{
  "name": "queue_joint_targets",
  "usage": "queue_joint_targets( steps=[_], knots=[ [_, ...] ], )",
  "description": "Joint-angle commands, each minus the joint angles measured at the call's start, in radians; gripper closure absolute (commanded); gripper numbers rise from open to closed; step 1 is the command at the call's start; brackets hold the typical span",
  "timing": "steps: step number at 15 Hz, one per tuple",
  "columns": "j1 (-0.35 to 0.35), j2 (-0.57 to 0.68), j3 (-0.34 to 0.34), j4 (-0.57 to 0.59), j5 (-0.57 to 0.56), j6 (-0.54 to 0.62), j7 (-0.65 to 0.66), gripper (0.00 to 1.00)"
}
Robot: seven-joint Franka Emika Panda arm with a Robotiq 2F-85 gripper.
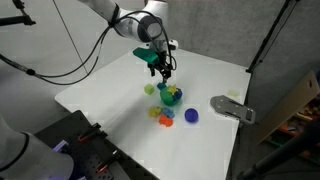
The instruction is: Take the yellow toy out of the bowl and put it on the light green block
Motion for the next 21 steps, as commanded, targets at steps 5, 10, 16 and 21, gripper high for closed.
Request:
queue_joint_targets(
  steps=[5, 10, 16, 21],
  knots=[
    [0.037, 0.255, -0.036, 0.213, -0.095, 0.063, 0.171, 0.0],
    [0.102, 0.381, -0.098, 0.31, -0.17, 0.13, 0.281, 0.0],
    [0.147, 0.494, -0.129, 0.397, -0.158, 0.154, 0.357, 0.0],
    [0.193, 0.546, -0.171, 0.436, -0.179, 0.174, 0.395, 0.0]
  ],
)
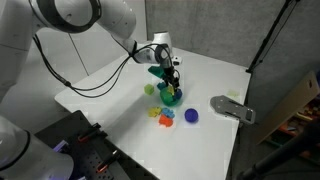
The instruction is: Take the yellow toy out of the bowl and put it on the light green block
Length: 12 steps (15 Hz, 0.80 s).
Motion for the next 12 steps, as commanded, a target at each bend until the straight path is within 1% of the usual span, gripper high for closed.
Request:
queue_joint_targets(
  steps=[1, 3, 4, 5, 6, 8, 10, 11, 12],
  knots=[
    [0.035, 0.041, -0.035, 0.051, -0.021, 0.009, 0.044, 0.0],
    [0.048, 0.053, -0.044, 0.059, -0.021, 0.008, 0.053, 0.0],
    [0.056, 0.056, -0.051, 0.061, -0.025, 0.005, 0.058, 0.25],
    [0.064, 0.057, -0.057, 0.06, -0.028, 0.004, 0.065, 0.27],
    [0.071, 0.058, -0.062, 0.06, -0.031, 0.002, 0.067, 0.34],
    [0.088, 0.058, -0.079, 0.061, -0.045, -0.012, 0.084, 0.53],
    [0.094, 0.044, -0.086, 0.053, -0.05, -0.027, 0.092, 0.68],
    [0.095, 0.031, -0.087, 0.046, -0.052, -0.033, 0.092, 0.74],
    [0.098, 0.021, -0.089, 0.04, -0.054, -0.035, 0.091, 0.75]
  ],
)
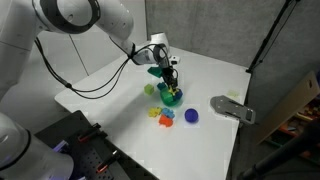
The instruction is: Take the yellow toy out of the bowl and put it on the light green block
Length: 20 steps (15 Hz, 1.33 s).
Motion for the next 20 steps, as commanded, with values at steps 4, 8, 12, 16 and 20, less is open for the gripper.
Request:
queue_joint_targets(
  steps=[4, 8, 12, 16, 20],
  knots=[
    [0.02, -0.092, -0.007, -0.03, -0.035, -0.042, 0.011, 0.83],
    [0.038, -0.171, 0.011, -0.06, -0.047, -0.052, 0.014, 0.84],
    [0.031, -0.232, 0.075, -0.094, -0.025, -0.08, -0.015, 0.84],
    [-0.004, -0.251, 0.168, -0.126, 0.036, -0.118, -0.075, 0.84],
    [-0.055, -0.226, 0.248, -0.132, 0.146, -0.154, -0.17, 0.84]
  ],
)
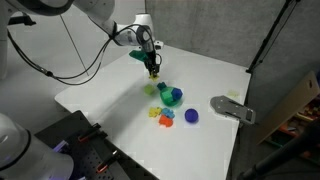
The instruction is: Take the yellow toy out of the bowl and put it on the light green block
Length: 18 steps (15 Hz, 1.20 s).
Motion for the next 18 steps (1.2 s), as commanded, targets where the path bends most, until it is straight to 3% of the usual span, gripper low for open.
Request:
queue_joint_targets(
  steps=[1, 8, 18],
  knots=[
    [-0.058, -0.005, 0.065, -0.018, 0.088, -0.038, -0.091, 0.84],
    [-0.101, 0.068, 0.105, 0.019, 0.202, -0.055, -0.157, 0.84],
    [-0.105, 0.169, 0.127, 0.128, 0.262, -0.034, -0.181, 0.84]
  ],
)
